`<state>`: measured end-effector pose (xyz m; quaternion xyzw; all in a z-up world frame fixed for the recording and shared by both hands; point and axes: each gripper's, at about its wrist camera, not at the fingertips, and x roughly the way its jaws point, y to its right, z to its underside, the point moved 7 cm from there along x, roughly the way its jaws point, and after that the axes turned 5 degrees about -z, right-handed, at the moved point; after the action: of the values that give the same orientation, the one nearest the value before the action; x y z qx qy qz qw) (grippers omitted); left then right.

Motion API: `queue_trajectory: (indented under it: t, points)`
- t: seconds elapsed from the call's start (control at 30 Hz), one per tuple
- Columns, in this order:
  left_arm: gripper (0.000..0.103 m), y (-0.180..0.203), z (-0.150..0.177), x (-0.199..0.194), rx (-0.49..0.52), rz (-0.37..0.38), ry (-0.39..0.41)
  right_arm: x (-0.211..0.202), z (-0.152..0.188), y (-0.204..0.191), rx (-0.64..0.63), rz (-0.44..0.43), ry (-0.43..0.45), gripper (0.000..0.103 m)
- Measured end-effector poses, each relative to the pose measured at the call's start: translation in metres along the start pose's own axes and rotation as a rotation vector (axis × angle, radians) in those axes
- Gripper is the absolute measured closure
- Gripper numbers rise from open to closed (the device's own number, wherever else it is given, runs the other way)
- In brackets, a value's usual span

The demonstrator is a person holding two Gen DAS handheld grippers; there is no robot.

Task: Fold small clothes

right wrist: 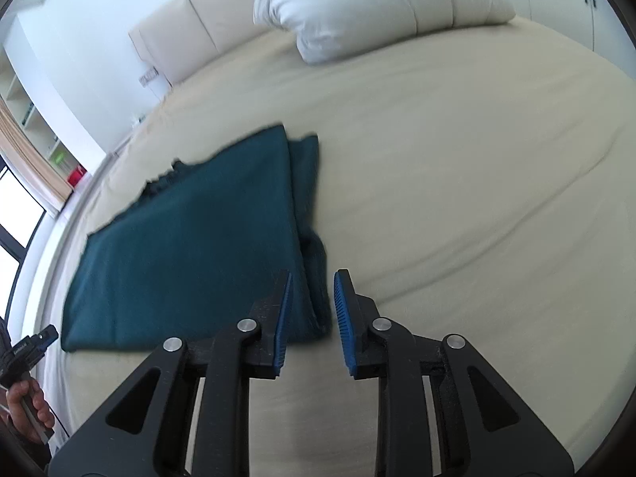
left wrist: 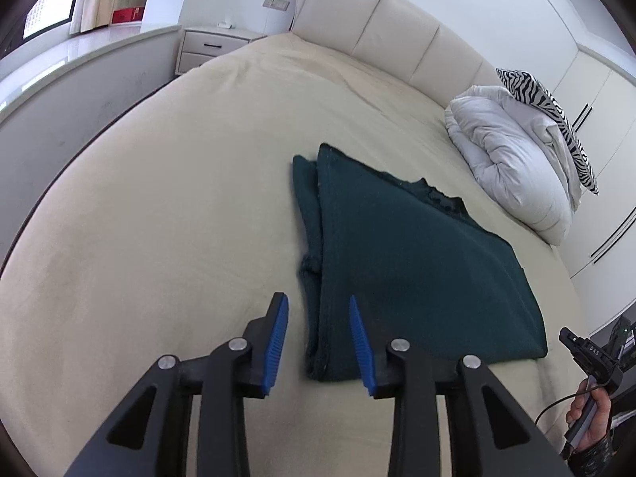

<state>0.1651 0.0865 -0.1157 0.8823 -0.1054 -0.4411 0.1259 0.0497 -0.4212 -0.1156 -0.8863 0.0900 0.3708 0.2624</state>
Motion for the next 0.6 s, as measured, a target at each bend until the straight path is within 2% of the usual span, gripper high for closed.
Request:
queue_trajectory:
  t: [0.07,0.13,0.2,0.27,0.33,0.43,0.5,0.57,0.6]
  points:
    - [0.065,0.019,-0.013,0.003,0.04,0.008,0.016,-0.005,-0.013,-0.016,-0.016,-0.039,0.017,0.081]
    - [0.063,0.049,-0.03,0.015,0.112,0.013,0.03,0.005,-0.024,-0.042,-0.037,-0.107,-0.011,0.081]
    - [0.058,0.08,-0.046,0.03,0.198,0.001,0.062,0.023,-0.032,-0.072,-0.035,-0.202,-0.045,0.081]
    - [0.058,0.112,-0.067,0.058,0.268,-0.019,0.082,0.048,-0.039,-0.107,-0.042,-0.304,-0.074,0.081]
    - [0.058,0.13,-0.083,0.082,0.278,-0.018,0.086,0.078,-0.045,-0.136,-0.046,-0.344,-0.107,0.081]
    - [0.058,0.136,-0.091,0.118,0.273,-0.049,0.054,0.124,-0.051,-0.17,0.023,-0.439,-0.165,0.081]
    - [0.058,0.13,-0.085,0.137,0.255,-0.056,0.02,0.154,-0.055,-0.185,0.074,-0.485,-0.199,0.081]
    - [0.058,0.119,-0.072,0.155,0.242,-0.062,-0.018,0.187,-0.056,-0.186,0.141,-0.499,-0.237,0.081]
    - [0.058,0.113,-0.068,0.158,0.234,-0.037,-0.007,0.201,-0.056,-0.18,0.173,-0.487,-0.248,0.081]
